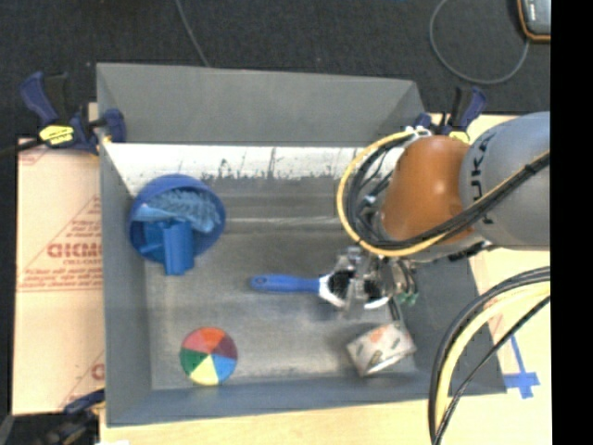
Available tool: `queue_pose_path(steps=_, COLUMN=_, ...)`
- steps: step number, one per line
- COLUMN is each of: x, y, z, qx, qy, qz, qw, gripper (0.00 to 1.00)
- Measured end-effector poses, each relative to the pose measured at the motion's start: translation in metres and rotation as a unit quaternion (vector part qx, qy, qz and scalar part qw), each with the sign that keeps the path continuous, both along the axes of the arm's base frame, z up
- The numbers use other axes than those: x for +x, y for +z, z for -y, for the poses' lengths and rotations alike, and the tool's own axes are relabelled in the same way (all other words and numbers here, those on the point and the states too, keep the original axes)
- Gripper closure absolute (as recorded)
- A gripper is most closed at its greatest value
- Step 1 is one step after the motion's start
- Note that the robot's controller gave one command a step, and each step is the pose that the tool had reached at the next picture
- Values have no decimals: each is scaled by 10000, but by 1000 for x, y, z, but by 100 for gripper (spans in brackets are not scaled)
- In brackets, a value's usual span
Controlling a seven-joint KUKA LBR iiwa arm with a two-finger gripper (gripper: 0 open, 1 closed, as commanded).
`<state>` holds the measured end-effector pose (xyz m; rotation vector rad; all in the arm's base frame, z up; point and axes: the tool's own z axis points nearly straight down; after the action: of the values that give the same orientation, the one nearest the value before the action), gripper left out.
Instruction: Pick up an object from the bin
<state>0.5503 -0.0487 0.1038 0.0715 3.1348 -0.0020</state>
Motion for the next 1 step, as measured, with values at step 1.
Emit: queue_pose_path(steps=1, x=0, y=21, z=0, qx=-2, qy=1, qz=7, qw=10000, gripper=100)
